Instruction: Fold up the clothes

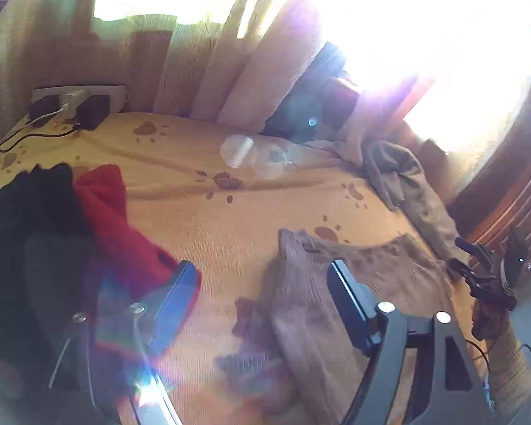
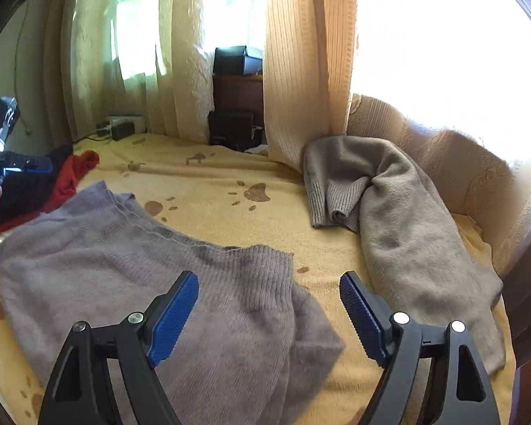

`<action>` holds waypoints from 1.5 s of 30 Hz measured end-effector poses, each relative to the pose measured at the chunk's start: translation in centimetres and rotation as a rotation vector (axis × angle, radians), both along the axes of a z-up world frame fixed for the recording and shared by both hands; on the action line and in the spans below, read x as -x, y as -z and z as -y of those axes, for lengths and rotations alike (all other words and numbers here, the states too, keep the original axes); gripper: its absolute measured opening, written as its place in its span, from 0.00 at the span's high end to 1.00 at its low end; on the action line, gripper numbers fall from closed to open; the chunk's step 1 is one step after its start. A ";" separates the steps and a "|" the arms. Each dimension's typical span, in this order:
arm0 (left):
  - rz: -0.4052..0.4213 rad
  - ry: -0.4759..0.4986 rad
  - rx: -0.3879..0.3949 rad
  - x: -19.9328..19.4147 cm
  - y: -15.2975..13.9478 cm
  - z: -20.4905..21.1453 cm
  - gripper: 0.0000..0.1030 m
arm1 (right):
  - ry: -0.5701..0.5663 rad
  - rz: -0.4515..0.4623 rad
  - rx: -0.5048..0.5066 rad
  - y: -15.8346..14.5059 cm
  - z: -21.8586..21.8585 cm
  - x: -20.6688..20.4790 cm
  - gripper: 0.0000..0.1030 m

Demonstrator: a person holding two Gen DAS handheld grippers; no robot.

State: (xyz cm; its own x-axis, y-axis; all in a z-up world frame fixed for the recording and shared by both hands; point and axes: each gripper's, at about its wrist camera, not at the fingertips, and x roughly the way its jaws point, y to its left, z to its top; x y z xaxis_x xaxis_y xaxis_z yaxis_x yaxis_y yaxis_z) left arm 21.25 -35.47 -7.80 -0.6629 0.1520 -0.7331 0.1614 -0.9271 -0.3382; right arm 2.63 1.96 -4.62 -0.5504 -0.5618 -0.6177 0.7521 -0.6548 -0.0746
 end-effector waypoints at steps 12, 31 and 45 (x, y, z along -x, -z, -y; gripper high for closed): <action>-0.062 0.085 0.070 -11.0 2.9 -6.2 0.20 | -0.022 0.154 -0.024 3.9 -6.8 -11.7 0.19; 0.001 0.173 0.142 -7.9 4.5 -9.3 0.22 | -0.102 0.225 -0.071 6.2 -7.0 -12.0 0.72; 0.039 0.213 0.154 -9.4 0.8 -9.0 0.89 | -0.009 0.235 -0.022 2.9 -11.1 -10.4 0.94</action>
